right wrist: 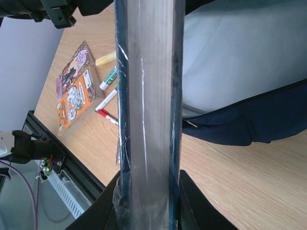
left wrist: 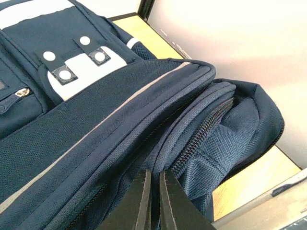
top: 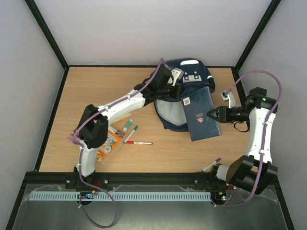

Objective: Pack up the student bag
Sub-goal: Place the book in the student bag.

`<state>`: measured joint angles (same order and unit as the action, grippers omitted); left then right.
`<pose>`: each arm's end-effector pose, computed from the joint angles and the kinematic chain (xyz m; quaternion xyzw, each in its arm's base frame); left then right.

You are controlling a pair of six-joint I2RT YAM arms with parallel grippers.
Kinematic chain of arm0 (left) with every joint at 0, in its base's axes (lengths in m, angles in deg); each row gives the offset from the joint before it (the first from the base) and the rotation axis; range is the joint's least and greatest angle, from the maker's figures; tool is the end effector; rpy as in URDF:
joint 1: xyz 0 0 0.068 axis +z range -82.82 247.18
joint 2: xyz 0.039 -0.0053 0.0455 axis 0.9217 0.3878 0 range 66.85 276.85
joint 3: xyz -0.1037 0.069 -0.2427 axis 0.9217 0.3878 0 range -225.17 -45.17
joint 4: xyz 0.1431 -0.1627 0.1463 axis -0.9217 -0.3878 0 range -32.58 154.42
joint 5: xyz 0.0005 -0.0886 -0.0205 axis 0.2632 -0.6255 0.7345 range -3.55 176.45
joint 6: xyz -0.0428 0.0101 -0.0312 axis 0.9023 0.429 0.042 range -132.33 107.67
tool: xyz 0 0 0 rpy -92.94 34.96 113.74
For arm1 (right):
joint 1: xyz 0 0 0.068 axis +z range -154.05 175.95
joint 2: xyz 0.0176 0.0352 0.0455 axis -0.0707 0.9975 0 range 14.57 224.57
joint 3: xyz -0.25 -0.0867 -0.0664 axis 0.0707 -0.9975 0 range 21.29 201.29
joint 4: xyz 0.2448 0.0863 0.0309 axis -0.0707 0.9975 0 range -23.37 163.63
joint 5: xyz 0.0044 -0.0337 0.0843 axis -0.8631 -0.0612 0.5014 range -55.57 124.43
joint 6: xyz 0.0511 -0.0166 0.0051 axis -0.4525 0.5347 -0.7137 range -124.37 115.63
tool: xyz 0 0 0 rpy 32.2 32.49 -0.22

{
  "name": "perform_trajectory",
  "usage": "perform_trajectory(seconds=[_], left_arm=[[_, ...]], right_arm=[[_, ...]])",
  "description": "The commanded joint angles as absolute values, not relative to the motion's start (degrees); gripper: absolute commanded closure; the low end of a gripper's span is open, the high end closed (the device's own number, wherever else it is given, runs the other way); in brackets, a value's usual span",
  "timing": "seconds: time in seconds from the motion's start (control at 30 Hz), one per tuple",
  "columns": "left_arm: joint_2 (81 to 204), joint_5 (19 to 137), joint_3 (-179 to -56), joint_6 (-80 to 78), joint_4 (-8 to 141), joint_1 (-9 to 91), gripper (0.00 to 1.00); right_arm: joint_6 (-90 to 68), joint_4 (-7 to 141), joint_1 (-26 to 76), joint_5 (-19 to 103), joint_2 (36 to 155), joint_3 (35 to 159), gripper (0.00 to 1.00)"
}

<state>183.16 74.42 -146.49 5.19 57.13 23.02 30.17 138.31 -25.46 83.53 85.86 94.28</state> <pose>0.3462 -0.3467 0.3035 0.2471 0.7901 -0.3588 0.4312 0.2069 -0.0523 0.3393 -0.1742 0.8816 0.2873 0.3316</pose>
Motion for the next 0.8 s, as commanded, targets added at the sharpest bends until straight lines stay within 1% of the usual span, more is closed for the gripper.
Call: perform_trajectory(seconds=[0.0, 0.37, 0.6, 0.77], left_arm=[[181.11, 73.85, -152.44, 7.02, 64.17, 23.38, 0.98], [185.52, 74.90, -164.23, 4.54, 58.67, 23.35, 0.98], [183.98, 74.55, -163.38, 4.38, 58.74, 22.11, 0.97], [182.87, 74.69, -162.92, 2.96, 57.10, 20.56, 0.97]], right_arm=[[31.55, 140.09, -24.37, 89.02, 85.08, 94.02, 0.99], [28.19, 136.47, -23.39, 88.41, 87.61, 92.11, 0.99], [22.04, 130.48, -22.63, 89.82, 90.96, 89.55, 0.99], [15.48, 121.71, -18.21, 85.85, 93.62, 86.93, 0.99]])
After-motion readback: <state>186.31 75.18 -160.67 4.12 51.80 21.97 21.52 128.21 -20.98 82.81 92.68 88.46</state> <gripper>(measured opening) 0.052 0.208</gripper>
